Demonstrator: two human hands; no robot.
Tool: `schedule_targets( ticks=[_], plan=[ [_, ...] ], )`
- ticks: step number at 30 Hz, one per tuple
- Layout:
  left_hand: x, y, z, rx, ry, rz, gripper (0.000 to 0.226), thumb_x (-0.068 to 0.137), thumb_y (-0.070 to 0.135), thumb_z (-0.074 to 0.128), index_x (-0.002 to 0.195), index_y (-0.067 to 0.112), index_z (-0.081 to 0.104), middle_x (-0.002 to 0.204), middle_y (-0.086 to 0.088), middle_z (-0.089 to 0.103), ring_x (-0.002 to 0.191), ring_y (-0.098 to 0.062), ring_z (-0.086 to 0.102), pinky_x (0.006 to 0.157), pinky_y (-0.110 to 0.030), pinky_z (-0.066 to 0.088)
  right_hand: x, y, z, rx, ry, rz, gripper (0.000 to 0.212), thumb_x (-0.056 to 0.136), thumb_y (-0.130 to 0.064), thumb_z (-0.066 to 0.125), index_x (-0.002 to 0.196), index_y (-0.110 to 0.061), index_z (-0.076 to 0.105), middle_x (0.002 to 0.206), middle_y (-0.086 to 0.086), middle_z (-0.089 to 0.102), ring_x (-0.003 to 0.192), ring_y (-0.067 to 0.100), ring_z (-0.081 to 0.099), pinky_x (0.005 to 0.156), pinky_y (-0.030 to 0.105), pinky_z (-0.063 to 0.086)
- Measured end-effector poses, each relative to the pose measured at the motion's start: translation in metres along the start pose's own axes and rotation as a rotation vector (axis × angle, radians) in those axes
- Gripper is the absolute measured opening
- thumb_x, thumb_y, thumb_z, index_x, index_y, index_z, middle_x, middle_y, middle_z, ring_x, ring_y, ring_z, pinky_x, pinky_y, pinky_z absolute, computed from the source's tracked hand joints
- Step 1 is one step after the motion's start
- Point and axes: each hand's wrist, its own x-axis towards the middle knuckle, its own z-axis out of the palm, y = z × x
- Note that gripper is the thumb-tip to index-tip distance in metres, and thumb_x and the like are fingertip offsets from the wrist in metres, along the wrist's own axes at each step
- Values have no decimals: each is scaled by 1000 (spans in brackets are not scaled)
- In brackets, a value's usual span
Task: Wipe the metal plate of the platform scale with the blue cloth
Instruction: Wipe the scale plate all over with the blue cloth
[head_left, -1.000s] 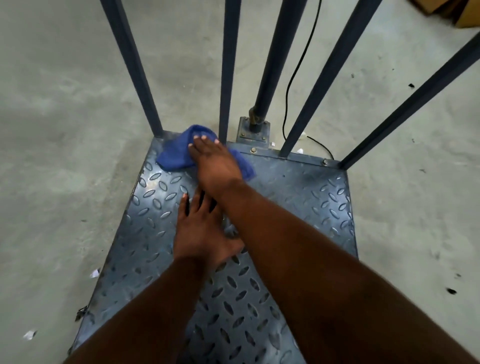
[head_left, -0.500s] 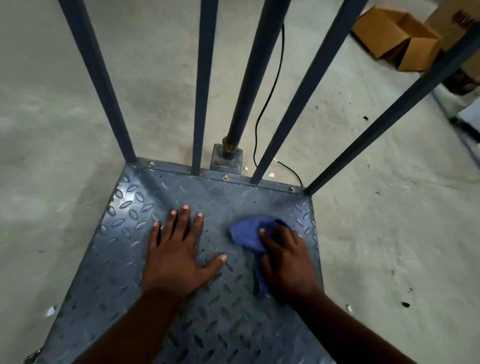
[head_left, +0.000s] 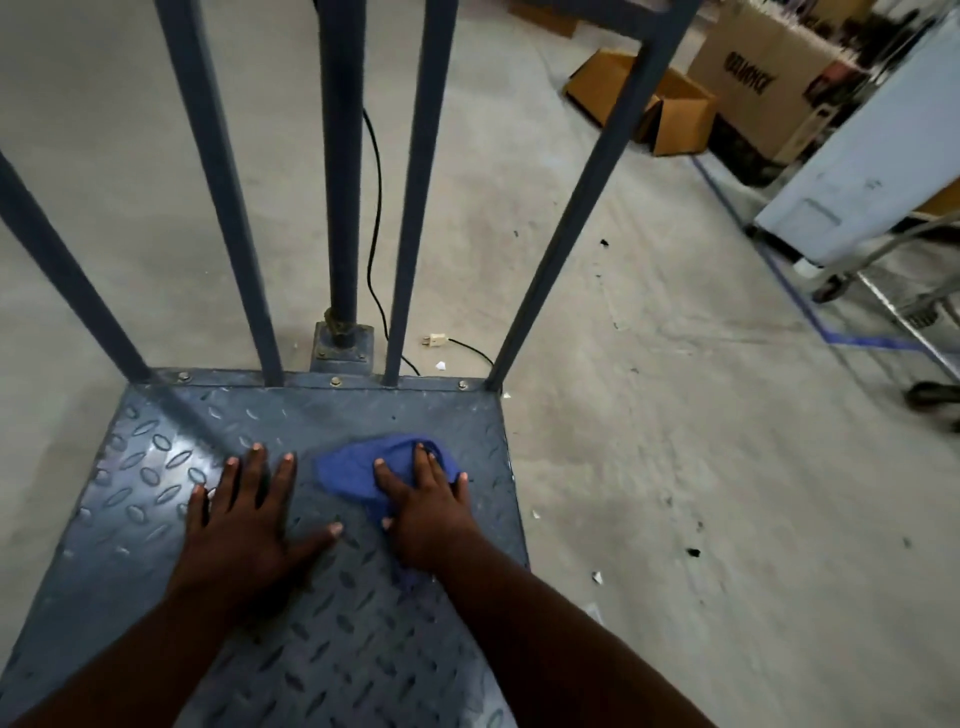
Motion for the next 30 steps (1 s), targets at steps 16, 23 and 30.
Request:
schedule_targets(
  ticks=[16,23,30],
  plan=[
    [-44,12,-20,50,-413,-54,187,22,115,52,150,17,-43,144,-6,-62,158,-35,-34,128,-56,-10,-33,26,3,-94,12,2,94,99,-43,61,165,-33,-6,169,21,-19,158,34,-13,126,50,-8],
    [-55,11,-17,44,-394,-23,174,30,117,42,158,30,-39,143,-5,-62,160,-36,-28,129,-63,-3,-145,18,85,-45,190,-168,57,107,-58,21,149,-31,50,154,14,52,141,28,52,112,48,43],
    [-111,27,-6,105,-497,-86,183,3,113,26,140,20,-52,142,-10,-66,156,-37,-36,126,-65,-10,-135,52,68,-129,343,-149,43,89,-41,55,131,-37,66,146,7,55,131,30,57,116,45,37]
  ],
)
